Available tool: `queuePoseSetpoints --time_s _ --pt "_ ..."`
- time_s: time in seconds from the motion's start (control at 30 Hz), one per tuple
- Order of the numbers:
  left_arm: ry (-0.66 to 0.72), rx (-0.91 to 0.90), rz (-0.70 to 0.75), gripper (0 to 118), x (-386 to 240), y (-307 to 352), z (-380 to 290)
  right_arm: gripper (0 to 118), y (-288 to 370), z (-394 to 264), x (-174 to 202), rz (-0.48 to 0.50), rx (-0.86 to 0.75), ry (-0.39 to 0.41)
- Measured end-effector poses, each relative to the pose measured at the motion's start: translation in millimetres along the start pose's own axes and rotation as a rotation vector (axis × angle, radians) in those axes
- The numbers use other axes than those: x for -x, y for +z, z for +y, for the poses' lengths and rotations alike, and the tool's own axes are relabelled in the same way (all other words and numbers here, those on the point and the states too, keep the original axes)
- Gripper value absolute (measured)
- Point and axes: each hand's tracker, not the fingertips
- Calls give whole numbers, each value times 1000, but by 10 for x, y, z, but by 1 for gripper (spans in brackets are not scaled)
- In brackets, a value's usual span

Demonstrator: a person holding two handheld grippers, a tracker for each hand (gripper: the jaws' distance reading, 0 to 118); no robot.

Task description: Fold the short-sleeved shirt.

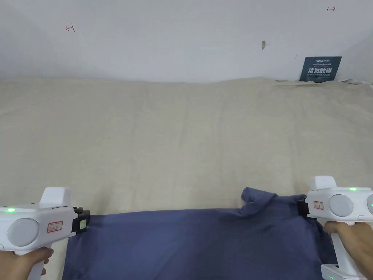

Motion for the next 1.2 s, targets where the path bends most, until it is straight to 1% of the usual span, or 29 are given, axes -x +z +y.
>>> queuePoseSetpoints --time_s 0.1,0.3,0.4,0.47,0.67,0.9,1.2 --pt "14 0 3 0 27 6 -17 2 263 -13 -38 23 -31 -2" --pt "36 -26 32 0 53 206 -78 2 1021 -130 -179 116 -146 -11" --pt "41 -40 40 0 102 386 -143 2 1479 -277 -251 164 -200 -29" --pt "45 -52 42 0 127 529 -195 2 1655 -384 -377 183 -221 -33" --pt "46 -80 34 0 147 1029 -472 2 2233 -846 -531 228 -261 -59" --pt "23 -70 27 0 126 1387 -975 2 2490 -1512 -580 245 -239 -81" --pt "38 33 46 0 57 1234 -1711 2 2240 -2290 -599 227 -105 -155"
